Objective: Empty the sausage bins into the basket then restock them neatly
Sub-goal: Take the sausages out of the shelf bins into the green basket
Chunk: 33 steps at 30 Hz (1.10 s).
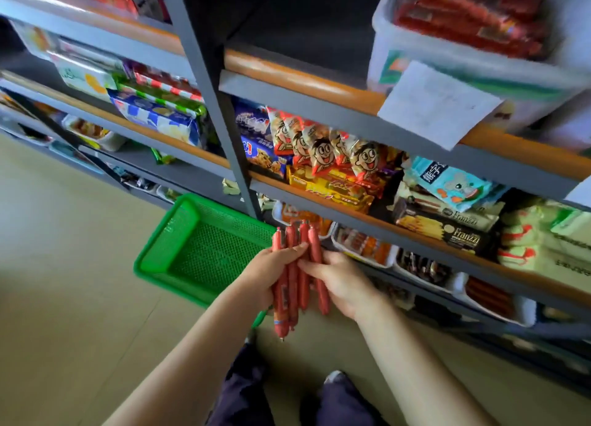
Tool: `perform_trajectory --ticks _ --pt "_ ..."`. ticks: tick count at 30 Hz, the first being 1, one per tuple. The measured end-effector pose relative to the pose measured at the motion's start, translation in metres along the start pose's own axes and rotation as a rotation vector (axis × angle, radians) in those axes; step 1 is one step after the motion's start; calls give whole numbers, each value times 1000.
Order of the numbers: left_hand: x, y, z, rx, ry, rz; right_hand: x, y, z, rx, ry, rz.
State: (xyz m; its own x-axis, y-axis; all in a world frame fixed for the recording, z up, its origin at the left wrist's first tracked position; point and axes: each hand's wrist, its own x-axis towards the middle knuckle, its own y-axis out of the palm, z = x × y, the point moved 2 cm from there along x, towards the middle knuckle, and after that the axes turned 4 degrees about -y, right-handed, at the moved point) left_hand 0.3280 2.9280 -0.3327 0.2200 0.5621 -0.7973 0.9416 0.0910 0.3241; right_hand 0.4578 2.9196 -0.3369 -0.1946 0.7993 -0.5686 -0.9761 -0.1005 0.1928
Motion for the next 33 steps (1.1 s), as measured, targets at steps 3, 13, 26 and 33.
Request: perform_trajectory --ticks 3,13,26,33 --pt "31 -47 3 -178 -85 57 36 13 -24 84 75 -89" --pt "158 -246 58 -435 -218 -239 216 80 -122 -289 257 -37" --pt "209 -330 89 -422 -184 -307 336 100 -270 -1128 258 11" --pt "221 -339 78 -421 -141 -288 350 89 -282 -1172 256 -45"
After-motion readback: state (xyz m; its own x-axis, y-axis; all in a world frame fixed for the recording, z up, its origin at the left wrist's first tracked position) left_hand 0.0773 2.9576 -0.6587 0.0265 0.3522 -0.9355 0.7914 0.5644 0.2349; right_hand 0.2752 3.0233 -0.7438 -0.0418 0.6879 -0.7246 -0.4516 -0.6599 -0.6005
